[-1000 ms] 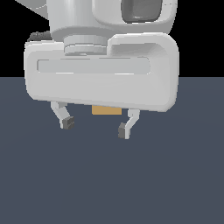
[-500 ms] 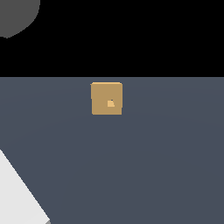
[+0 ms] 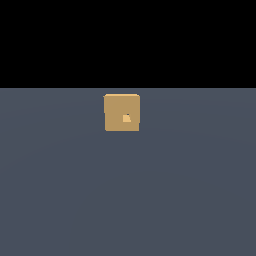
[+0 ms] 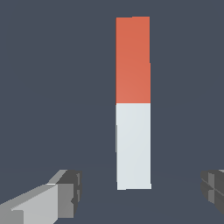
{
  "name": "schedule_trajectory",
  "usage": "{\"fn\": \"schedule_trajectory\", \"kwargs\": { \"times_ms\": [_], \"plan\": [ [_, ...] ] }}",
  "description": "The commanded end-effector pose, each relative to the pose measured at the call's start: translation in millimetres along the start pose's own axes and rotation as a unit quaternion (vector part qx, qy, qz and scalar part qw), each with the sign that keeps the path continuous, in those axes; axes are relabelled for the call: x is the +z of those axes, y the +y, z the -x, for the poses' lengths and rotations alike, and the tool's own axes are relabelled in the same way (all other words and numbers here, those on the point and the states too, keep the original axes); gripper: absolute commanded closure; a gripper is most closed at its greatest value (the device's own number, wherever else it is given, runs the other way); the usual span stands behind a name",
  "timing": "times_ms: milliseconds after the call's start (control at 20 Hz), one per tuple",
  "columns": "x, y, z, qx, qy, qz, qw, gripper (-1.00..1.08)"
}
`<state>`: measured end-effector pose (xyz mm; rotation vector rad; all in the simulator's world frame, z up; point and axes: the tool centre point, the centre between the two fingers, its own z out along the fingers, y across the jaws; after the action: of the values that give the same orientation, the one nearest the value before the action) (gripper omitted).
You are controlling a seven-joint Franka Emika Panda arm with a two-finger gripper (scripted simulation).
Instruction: Insert the peg into the horizontal hole in a box.
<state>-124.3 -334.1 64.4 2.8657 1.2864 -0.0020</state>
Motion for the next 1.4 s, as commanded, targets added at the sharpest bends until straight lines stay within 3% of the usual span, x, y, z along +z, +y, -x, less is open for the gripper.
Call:
{"fn": "schedule_trajectory", "kwargs": {
  "times_ms": [0, 1000, 1050, 1350],
  "plan": [
    [-1, 0, -4, -0.003, 0.001, 0.0, 1.0, -0.92],
    [49, 0, -4, -0.004, 0.001, 0.0, 1.0, -0.92],
    [49, 0, -4, -0.004, 0.001, 0.0, 1.0, 1.08],
    [49, 0, -4, -0.004, 0.001, 0.0, 1.0, 1.08]
  ]
}}
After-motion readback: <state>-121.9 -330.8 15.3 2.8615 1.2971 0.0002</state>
